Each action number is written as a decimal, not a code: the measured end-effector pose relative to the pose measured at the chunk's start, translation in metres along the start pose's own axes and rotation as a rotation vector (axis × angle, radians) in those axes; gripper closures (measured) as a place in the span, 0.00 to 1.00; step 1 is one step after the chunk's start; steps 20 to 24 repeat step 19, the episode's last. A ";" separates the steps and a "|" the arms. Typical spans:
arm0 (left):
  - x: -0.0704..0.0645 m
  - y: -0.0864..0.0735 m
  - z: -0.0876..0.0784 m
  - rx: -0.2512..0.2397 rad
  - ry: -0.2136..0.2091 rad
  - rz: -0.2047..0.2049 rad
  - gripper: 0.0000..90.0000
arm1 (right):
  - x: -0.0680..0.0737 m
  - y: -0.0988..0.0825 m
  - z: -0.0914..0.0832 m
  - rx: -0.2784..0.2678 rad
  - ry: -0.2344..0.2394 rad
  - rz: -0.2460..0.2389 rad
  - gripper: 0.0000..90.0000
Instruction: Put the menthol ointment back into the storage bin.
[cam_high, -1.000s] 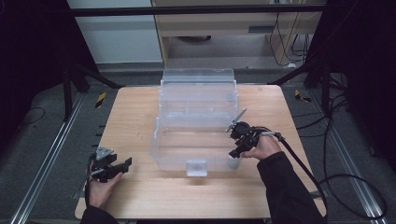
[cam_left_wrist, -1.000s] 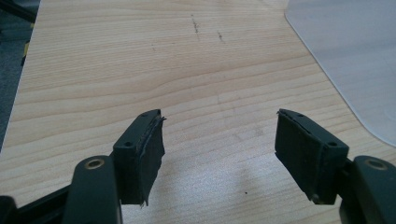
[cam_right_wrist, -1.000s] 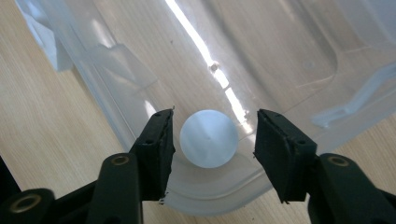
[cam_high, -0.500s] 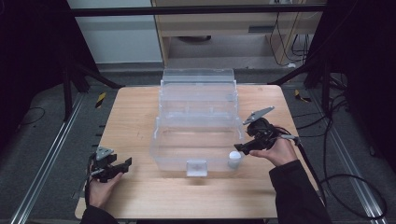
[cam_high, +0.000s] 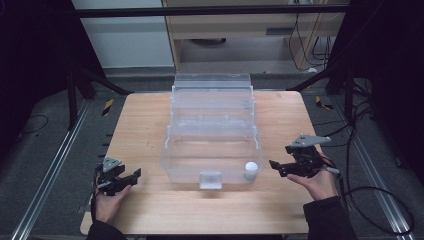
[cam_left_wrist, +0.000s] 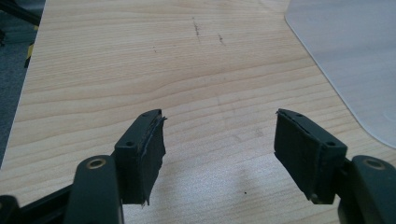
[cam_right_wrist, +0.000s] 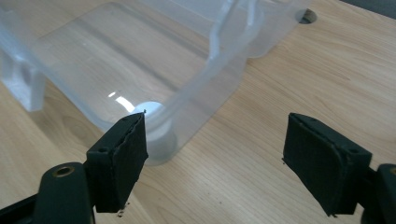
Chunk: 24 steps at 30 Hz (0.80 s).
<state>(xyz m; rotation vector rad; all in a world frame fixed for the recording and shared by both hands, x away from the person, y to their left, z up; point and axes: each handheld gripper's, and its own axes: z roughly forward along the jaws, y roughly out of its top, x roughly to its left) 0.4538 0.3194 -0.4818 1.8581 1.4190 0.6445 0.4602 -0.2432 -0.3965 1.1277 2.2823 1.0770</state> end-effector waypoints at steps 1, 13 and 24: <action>0.000 0.000 0.000 -0.001 -0.001 -0.001 0.37 | -0.002 -0.004 0.000 -0.013 -0.006 0.007 0.26; 0.000 -0.001 0.000 0.003 -0.001 -0.003 0.44 | -0.034 -0.058 0.017 -0.022 -0.066 0.103 0.30; 0.001 -0.001 0.000 0.003 0.011 -0.005 0.43 | -0.047 -0.076 0.019 -0.029 -0.116 0.162 0.27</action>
